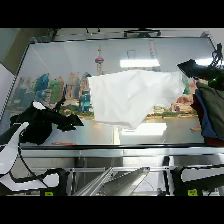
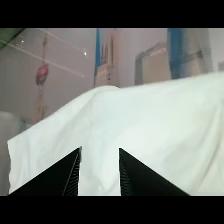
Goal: Fold the shirts.
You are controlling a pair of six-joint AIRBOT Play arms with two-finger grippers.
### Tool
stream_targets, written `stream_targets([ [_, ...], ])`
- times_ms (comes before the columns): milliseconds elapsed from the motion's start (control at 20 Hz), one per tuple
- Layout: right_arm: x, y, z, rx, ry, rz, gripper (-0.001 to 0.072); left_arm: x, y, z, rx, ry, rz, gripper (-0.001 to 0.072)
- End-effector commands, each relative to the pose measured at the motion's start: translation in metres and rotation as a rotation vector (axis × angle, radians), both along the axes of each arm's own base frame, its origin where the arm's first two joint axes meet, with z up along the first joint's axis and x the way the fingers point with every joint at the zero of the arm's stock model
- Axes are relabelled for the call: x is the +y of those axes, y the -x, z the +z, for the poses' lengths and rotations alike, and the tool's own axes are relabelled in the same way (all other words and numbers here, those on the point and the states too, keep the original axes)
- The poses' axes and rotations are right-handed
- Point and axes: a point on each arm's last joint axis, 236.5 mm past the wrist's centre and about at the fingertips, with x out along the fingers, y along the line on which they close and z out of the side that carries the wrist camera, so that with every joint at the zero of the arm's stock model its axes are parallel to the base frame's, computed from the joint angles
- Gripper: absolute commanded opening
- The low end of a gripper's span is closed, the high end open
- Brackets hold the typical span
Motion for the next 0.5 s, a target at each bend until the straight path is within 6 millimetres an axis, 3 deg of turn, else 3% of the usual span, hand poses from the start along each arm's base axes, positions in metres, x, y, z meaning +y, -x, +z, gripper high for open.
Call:
stream_targets([
  [0,-0.010,0.004,-0.023,0.036,-0.004,0.042,0.0295,0.002,-0.008,-0.002,-0.030,-0.012,0.019,0.0640],
  [100,-0.023,0.020,-0.024,0.068,0.025,0.067,0.0295,-0.007,-0.022,0.004,-0.064,0.031,0.069,0.0640],
  [250,-0.043,0.061,-0.033,0.211,0.005,0.097,0.0296,-0.043,-0.053,0.021,-0.190,0.136,0.110,0.0638],
  [450,-0.054,0.119,-0.078,0.490,0.005,0.124,0.0305,-0.113,-0.051,0.002,-0.214,0.134,-0.010,0.0638],
])
